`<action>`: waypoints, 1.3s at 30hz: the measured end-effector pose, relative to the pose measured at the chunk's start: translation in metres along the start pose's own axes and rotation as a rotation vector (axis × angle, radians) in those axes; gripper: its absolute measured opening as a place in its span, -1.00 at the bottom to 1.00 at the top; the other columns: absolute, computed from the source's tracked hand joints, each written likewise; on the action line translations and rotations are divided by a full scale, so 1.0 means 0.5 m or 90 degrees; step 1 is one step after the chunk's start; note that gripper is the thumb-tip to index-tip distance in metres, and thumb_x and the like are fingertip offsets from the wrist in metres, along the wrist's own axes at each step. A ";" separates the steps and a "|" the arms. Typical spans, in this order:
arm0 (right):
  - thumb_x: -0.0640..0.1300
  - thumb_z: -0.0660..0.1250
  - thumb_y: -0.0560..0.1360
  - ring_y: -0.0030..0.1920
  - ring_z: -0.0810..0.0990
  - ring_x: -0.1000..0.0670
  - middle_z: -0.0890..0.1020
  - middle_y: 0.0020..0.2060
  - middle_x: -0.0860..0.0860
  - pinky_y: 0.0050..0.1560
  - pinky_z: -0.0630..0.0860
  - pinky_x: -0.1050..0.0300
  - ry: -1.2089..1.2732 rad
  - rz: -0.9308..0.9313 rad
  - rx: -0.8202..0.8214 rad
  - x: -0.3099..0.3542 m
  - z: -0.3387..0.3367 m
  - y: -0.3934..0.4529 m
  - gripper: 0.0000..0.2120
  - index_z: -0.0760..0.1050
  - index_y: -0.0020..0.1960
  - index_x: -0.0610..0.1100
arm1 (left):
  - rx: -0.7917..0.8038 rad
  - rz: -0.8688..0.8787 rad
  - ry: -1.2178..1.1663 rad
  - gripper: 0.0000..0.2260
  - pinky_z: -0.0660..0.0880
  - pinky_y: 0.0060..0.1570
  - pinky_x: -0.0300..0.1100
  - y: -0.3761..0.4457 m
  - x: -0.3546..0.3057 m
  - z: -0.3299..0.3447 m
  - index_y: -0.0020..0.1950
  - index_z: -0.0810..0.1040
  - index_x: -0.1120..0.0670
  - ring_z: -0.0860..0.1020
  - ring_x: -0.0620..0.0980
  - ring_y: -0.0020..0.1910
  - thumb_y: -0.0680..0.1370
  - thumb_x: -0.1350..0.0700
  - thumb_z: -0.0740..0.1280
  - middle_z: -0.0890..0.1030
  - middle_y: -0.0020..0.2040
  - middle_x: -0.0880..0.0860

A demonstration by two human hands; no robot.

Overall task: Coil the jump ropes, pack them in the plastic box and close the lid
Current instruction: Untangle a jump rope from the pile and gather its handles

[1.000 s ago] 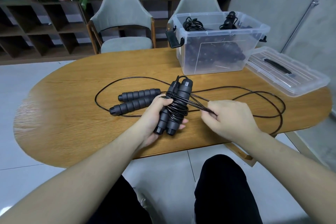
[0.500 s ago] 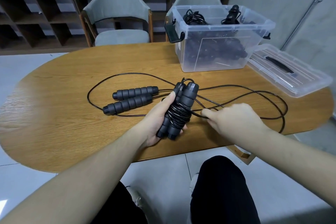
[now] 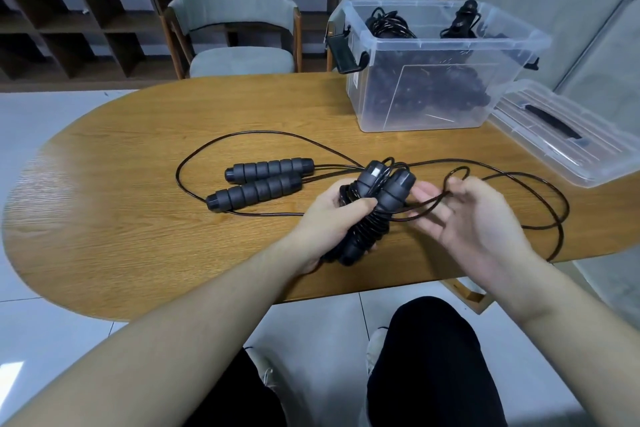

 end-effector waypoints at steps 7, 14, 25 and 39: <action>0.05 -0.02 0.72 -0.47 0.18 0.08 0.25 -0.41 0.06 -0.40 0.28 0.16 -0.021 -0.147 -0.088 0.005 0.042 -0.016 -0.77 0.33 0.28 0.20 | 0.000 -0.003 0.017 -0.79 0.64 -0.25 0.04 0.004 0.003 0.006 0.23 0.49 0.02 0.67 0.15 -0.24 0.62 0.20 0.35 0.65 -0.03 0.18; 0.30 -0.16 0.62 -0.43 0.32 0.14 0.39 -0.50 0.20 -0.28 0.30 0.07 -0.434 -0.338 0.019 0.010 0.076 -0.030 -0.62 0.37 0.24 0.36 | -0.018 -0.003 -0.019 -0.72 0.64 -0.23 0.06 0.001 0.007 0.006 0.30 0.49 0.09 0.68 0.15 -0.20 0.60 0.21 0.37 0.59 0.13 0.29; 0.28 -0.04 0.62 -0.40 0.44 0.06 0.44 -0.45 0.09 -0.42 0.24 0.11 -0.797 -0.597 -0.037 -0.004 0.068 -0.035 -0.55 0.30 -0.18 -0.06 | -0.015 0.014 -0.046 -0.76 0.62 -0.31 0.01 0.000 0.002 0.005 0.27 0.49 0.03 0.67 0.16 -0.24 0.62 0.20 0.33 0.61 0.06 0.23; 0.07 0.09 0.67 -0.26 0.38 -0.01 0.40 -0.30 0.03 -0.46 0.14 0.23 -0.972 -0.738 -0.271 -0.004 0.054 -0.002 -0.55 0.35 -0.32 -0.12 | 0.001 0.052 -0.019 -0.56 0.62 -0.31 0.00 -0.002 0.004 0.002 0.48 0.36 -0.07 0.66 0.13 -0.29 0.64 0.24 0.30 0.62 0.15 0.17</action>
Point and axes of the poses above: each hand's wrist, its own y-axis towards the middle knuckle, its own z-axis out of the palm, x = y × z, the point moved 4 cm from there along y, towards the middle knuckle
